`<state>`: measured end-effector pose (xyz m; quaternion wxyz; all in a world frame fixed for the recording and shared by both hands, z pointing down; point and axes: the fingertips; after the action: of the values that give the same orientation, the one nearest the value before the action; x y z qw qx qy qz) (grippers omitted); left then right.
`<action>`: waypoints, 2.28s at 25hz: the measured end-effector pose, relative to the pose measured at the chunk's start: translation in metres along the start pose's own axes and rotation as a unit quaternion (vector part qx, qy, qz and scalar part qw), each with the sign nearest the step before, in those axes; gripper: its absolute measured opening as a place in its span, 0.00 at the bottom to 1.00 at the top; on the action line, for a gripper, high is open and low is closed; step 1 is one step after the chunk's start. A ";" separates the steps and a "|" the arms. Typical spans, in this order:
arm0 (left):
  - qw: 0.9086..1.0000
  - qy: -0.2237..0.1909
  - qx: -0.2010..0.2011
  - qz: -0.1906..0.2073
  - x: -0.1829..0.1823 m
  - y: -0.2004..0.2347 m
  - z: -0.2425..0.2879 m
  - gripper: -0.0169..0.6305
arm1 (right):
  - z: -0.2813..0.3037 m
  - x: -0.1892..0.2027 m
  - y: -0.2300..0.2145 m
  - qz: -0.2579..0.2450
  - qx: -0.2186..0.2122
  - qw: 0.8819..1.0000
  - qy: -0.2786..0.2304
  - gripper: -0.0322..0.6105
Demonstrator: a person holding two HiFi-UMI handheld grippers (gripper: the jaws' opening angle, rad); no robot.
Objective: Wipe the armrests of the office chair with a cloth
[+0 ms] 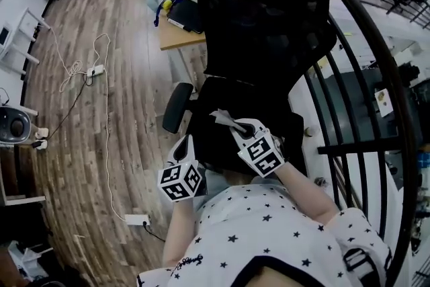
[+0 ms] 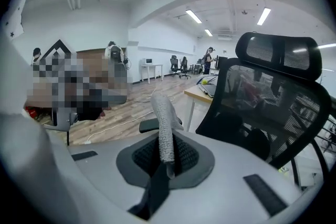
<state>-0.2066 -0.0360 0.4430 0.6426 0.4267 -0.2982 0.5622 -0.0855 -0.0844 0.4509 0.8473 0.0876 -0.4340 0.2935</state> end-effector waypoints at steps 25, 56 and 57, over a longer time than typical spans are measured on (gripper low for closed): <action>0.995 0.066 0.070 0.011 0.004 0.133 0.032 0.04 | 0.122 -0.041 0.008 0.049 0.090 0.994 0.033 0.09; 0.984 0.151 0.093 -0.010 0.072 0.182 0.098 0.04 | 0.313 -0.018 -0.073 0.034 0.112 0.988 0.104 0.09; 0.984 0.153 0.094 -0.010 0.074 0.182 0.099 0.04 | 0.318 -0.018 -0.073 0.030 0.110 0.988 0.106 0.09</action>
<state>-0.3612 -0.0879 0.5907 0.6431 0.3972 -0.1379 0.6400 -0.2688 -0.2794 0.6376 0.8645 0.1354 -0.3092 0.3724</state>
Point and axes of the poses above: the fingertips, and each gripper's own axes: z forward along the fingers, y to its left, x out of its underside, and after that the axes turned 11 degrees about z, right-handed
